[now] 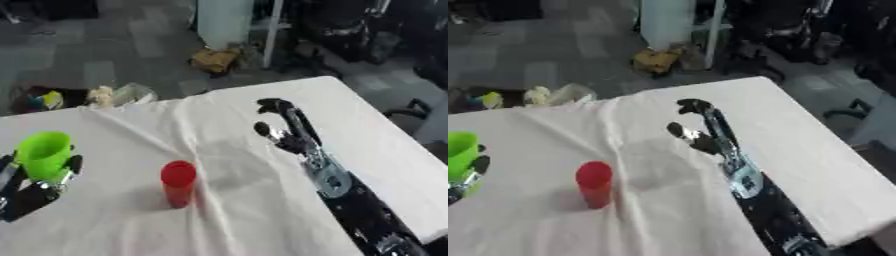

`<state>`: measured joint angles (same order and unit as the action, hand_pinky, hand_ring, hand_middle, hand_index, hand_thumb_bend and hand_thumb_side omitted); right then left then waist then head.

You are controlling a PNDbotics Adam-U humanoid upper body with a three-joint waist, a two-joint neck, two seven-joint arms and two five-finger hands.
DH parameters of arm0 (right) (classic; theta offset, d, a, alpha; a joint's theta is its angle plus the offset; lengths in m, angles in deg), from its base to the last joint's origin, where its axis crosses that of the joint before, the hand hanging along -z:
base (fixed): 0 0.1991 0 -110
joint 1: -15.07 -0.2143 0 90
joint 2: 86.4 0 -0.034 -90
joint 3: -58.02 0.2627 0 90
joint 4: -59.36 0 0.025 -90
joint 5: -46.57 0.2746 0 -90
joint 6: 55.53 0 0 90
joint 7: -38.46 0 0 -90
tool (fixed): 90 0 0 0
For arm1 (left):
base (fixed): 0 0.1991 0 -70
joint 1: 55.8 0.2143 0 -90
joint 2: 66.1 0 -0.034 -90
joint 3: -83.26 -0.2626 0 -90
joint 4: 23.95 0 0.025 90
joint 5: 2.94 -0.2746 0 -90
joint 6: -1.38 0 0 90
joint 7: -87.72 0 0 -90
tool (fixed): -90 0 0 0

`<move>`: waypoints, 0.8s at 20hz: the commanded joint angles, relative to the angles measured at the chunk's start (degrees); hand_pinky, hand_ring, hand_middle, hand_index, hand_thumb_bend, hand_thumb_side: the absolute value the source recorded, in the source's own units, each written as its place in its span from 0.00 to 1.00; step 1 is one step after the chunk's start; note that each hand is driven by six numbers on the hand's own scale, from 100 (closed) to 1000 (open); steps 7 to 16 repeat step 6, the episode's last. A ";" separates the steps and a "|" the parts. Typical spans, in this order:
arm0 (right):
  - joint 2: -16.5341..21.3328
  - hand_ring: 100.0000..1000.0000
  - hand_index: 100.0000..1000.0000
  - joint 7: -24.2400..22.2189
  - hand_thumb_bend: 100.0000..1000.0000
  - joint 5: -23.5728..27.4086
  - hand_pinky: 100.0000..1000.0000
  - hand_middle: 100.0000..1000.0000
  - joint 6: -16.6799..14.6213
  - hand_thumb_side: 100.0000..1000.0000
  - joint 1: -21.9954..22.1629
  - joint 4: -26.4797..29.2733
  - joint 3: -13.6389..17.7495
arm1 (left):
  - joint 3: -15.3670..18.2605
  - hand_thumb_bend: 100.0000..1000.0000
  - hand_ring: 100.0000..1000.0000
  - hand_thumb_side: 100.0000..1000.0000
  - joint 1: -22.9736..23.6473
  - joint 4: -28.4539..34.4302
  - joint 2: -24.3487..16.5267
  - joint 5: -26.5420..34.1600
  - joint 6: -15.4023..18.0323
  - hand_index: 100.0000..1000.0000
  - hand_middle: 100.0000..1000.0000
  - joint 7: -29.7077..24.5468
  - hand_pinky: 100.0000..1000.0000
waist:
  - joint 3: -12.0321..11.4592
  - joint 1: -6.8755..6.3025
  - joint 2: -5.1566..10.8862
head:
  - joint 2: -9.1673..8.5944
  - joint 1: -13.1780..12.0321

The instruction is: Pour the contents of one cup into another cup.

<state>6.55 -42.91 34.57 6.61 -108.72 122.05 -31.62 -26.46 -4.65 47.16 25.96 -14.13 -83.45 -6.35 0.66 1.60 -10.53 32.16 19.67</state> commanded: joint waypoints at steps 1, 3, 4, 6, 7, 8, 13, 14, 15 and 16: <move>1.88 0.71 0.76 0.64 0.80 1.03 0.85 0.56 0.17 0.84 -0.93 2.47 0.69 | -1.10 0.31 0.71 0.62 -0.89 -1.88 -0.18 -4.48 2.95 0.78 0.62 -1.06 0.55 | 0.26 0.10 0.87 | -0.01 -0.31; 1.95 0.71 0.76 0.81 0.79 1.19 0.85 0.56 0.34 0.84 -0.75 2.73 0.80 | -1.70 0.48 0.78 0.66 -0.52 -2.37 -0.22 -8.55 3.74 0.81 0.70 -2.33 0.62 | 0.28 0.07 0.95 | 0.03 -0.31; 1.96 0.71 0.76 0.88 0.79 1.26 0.85 0.55 0.40 0.84 -0.66 2.78 0.84 | -1.97 0.56 0.81 0.68 -0.37 -2.44 -0.26 -10.70 4.00 0.82 0.73 -2.82 0.66 | 0.26 0.04 1.00 | 0.03 -0.32; 1.95 0.71 0.76 0.92 0.79 1.37 0.84 0.55 0.47 0.84 -0.54 2.80 0.84 | -2.79 0.69 0.86 0.71 -0.01 -2.51 -0.43 -15.13 4.37 0.85 0.78 -4.04 0.72 | 0.18 -0.04 1.11 | -0.03 -0.33; 1.95 0.71 0.76 0.92 0.79 1.37 0.84 0.55 0.47 0.84 -0.54 2.80 0.84 | -2.79 0.69 0.86 0.71 -0.01 -2.51 -0.43 -15.13 4.37 0.85 0.78 -4.04 0.72 | 0.18 -0.04 1.11 | -0.03 -0.33; 1.95 0.71 0.76 0.92 0.79 1.37 0.84 0.55 0.47 0.84 -0.54 2.80 0.84 | -2.79 0.69 0.86 0.71 -0.01 -2.51 -0.43 -15.13 4.37 0.85 0.78 -4.04 0.72 | 0.18 -0.04 1.11 | -0.03 -0.33; 1.95 0.71 0.76 0.92 0.79 1.37 0.84 0.55 0.47 0.84 -0.54 2.80 0.84 | -2.79 0.69 0.86 0.71 -0.01 -2.51 -0.43 -15.13 4.37 0.85 0.78 -4.04 0.72 | 0.18 -0.04 1.11 | -0.03 -0.33; 1.95 0.71 0.76 0.92 0.79 1.37 0.84 0.55 0.47 0.84 -0.54 2.80 0.84 | -2.79 0.69 0.86 0.71 -0.01 -2.51 -0.43 -15.13 4.37 0.85 0.78 -4.04 0.72 | 0.18 -0.04 1.11 | -0.03 -0.33; 1.95 0.71 0.76 0.92 0.79 1.37 0.84 0.55 0.47 0.84 -0.54 2.80 0.84 | -2.79 0.69 0.86 0.71 -0.01 -2.51 -0.43 -15.13 4.37 0.85 0.78 -4.04 0.72 | 0.18 -0.04 1.11 | -0.03 -0.33; 1.95 0.71 0.76 0.92 0.79 1.37 0.84 0.55 0.47 0.84 -0.54 2.80 0.84 | -2.79 0.69 0.86 0.71 -0.01 -2.51 -0.43 -15.13 4.37 0.85 0.78 -4.04 0.72 | 0.18 -0.04 1.11 | -0.03 -0.33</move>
